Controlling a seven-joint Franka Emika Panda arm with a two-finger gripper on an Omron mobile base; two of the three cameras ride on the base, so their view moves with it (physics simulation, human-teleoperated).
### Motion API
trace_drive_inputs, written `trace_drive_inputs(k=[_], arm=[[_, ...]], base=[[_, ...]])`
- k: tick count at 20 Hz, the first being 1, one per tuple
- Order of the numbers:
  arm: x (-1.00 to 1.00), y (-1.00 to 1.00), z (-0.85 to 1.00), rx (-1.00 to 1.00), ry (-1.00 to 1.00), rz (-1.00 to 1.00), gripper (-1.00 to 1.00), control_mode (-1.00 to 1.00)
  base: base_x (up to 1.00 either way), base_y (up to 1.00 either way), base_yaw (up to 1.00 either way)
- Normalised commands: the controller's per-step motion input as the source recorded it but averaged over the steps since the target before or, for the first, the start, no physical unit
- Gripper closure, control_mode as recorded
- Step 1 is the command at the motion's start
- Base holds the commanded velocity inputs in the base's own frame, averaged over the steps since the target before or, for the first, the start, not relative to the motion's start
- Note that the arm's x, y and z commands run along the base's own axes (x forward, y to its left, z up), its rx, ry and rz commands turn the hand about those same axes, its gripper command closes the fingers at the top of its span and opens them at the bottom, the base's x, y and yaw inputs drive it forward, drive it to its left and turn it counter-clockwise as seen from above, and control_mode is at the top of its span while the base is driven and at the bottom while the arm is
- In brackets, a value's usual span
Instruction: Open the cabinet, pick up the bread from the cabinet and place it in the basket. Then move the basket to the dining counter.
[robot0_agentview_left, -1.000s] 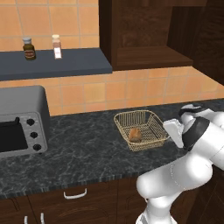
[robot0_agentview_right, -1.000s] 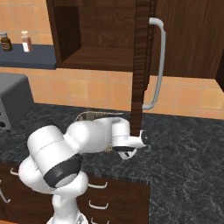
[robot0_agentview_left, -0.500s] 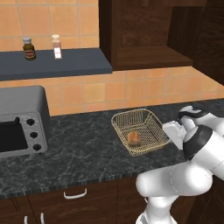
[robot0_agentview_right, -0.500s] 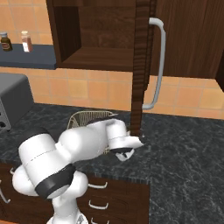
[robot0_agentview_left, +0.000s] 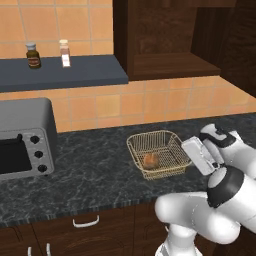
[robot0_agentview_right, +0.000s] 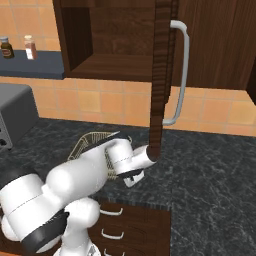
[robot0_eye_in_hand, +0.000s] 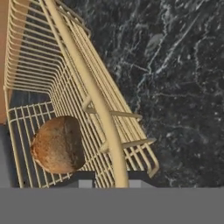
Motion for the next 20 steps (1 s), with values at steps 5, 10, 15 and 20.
trace_drive_inputs(k=[5, 10, 15, 20], arm=[[-0.29, 0.24, 0.29, 0.01, -0.04, -0.14, 1.0, -1.0], [-0.02, 0.14, 0.69, 0.01, -0.01, -0.07, 1.0, -1.0], [-0.31, 0.0, 0.94, 0.11, -0.09, 0.0, 1.0, -1.0], [-0.29, 0.05, 0.52, 0.34, -0.17, 0.0, 1.0, -1.0]], base=[[0.0, 0.0, 0.0], [0.0, 0.0, 0.0], [0.0, 0.0, 0.0], [0.0, 0.0, 0.0]])
